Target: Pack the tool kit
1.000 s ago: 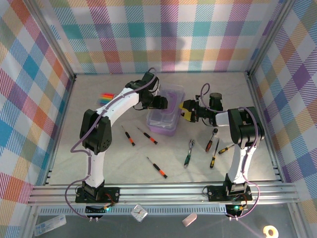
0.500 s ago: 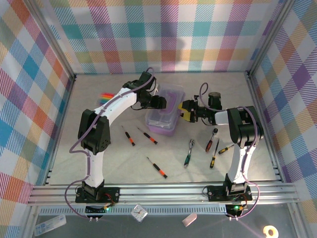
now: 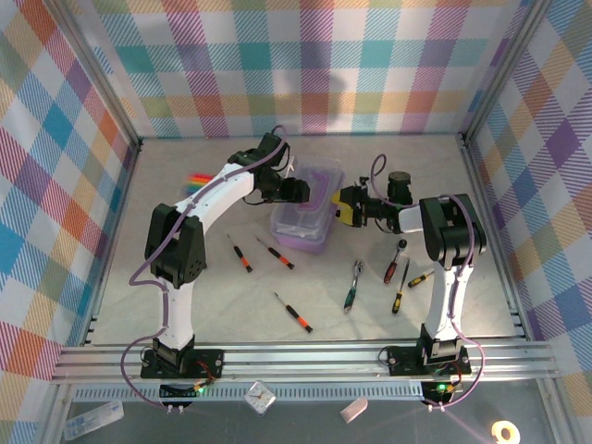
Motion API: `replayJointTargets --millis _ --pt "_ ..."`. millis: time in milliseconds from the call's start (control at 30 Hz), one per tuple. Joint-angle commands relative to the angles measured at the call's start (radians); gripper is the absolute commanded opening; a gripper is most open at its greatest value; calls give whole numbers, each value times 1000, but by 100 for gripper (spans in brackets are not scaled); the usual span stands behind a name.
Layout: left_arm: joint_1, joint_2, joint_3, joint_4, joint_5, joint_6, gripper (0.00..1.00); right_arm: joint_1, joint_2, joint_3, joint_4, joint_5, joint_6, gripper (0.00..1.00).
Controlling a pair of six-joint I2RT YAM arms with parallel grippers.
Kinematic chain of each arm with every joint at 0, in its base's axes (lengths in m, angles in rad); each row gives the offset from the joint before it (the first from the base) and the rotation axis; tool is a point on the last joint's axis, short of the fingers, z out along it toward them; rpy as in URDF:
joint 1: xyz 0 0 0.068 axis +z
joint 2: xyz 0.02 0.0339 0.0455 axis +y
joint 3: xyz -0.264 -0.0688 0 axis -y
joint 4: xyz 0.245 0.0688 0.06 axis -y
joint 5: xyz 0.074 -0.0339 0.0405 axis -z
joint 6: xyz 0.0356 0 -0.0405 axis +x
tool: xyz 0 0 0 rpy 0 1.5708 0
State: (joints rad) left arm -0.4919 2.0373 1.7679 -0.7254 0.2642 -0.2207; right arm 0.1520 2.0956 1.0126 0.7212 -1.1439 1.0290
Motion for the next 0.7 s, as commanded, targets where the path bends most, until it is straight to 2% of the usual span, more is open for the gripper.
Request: replayJointTargets --millis 0,67,233,333,433,467,500,667 --pt "-16 84 -54 -47 99 13 40 50 60 30 68 42 63 78" --pt "-17 91 -52 -47 93 8 40 56 75 25 145 39 112 78" --pt "-23 139 -13 -110 -8 -8 39 67 101 19 351 32 248 73" --pt "-24 178 25 -189 -129 4 37 67 106 22 515 28 347 73" --pt "-25 212 74 -284 -273 45 35 69 135 74 523 -10 316 72" --pt "-25 218 82 -304 -295 58 32 68 155 86 610 -10 364 71" --pt "-25 223 86 -314 -306 66 32 68 170 103 685 -14 422 71" --pt "-22 251 76 -319 -298 97 27 79 106 104 687 -4 372 70"
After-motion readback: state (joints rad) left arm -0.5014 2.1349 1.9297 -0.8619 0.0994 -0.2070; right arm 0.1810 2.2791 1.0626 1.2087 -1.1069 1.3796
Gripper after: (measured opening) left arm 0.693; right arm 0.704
